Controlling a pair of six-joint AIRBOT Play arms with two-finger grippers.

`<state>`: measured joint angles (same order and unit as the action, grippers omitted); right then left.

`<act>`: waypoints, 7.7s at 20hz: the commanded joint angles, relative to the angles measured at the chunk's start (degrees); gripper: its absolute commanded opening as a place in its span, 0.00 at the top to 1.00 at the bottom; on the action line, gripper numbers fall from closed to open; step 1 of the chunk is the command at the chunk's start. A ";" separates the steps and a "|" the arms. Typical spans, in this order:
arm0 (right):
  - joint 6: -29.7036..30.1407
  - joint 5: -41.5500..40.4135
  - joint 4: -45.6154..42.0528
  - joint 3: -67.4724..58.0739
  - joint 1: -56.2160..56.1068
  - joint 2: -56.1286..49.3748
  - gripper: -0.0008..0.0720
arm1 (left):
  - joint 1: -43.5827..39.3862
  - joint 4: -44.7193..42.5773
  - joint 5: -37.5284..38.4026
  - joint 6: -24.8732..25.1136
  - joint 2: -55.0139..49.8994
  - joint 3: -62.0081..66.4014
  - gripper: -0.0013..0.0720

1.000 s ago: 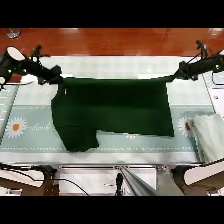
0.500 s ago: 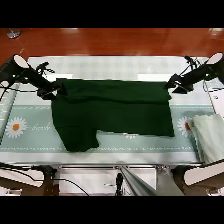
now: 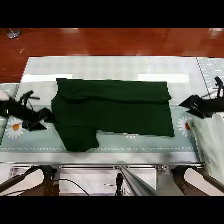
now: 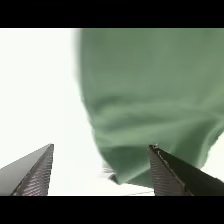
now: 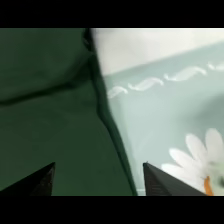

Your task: Fold the shirts.

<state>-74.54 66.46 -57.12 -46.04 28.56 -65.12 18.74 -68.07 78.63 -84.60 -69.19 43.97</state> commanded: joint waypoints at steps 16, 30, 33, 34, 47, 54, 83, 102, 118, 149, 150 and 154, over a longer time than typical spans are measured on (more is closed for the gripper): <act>-7.65 6.80 -12.50 13.97 13.33 9.49 0.14 | -5.66 21.86 -18.75 10.91 9.20 -25.64 0.94; -5.31 -2.64 6.36 17.68 -5.73 -0.11 0.14 | -5.66 22.05 -18.84 10.88 9.20 -25.64 0.94; -5.46 -4.59 5.90 14.58 -8.66 -2.14 0.46 | -5.66 22.91 -19.02 10.91 9.20 -25.64 0.94; -5.51 -3.80 5.03 13.55 -9.09 -3.08 0.83 | -5.66 22.91 -19.17 10.91 9.20 -25.64 0.94; -7.28 -1.97 8.50 -15.58 -9.68 -13.14 0.96 | -8.02 22.88 -20.68 6.27 -3.96 9.60 0.95; -6.16 -4.37 13.33 -30.73 -11.72 -30.77 0.96 | -11.32 22.88 -18.43 1.73 -27.41 34.05 0.95; 2.64 15.67 8.83 -38.07 -10.10 -35.15 0.96 | -24.87 10.47 -34.58 -3.65 -4.48 19.21 0.95; -3.30 11.10 9.11 -12.11 -10.64 17.73 0.96 | -67.84 25.51 -23.67 -6.40 -45.22 55.17 0.95; -8.37 -3.15 10.32 -28.46 -39.95 -2.34 0.96 | -22.77 10.80 -6.95 -2.84 -6.99 55.93 0.95; -23.69 -21.35 0.50 5.35 -29.22 7.34 0.14 | -14.34 12.09 -14.58 -0.07 32.44 -12.57 0.94; -22.38 -25.57 7.91 12.31 -29.66 8.59 0.14 | -14.80 13.55 -15.69 -0.07 32.41 -13.20 0.95; -8.61 -27.06 27.43 17.94 -35.89 -0.85 0.14 | -16.76 18.08 -20.76 -0.07 32.41 -13.68 0.94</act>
<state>-90.35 46.17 -44.40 -36.38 -4.51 -63.66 3.18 -53.04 61.56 -84.66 -36.77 31.07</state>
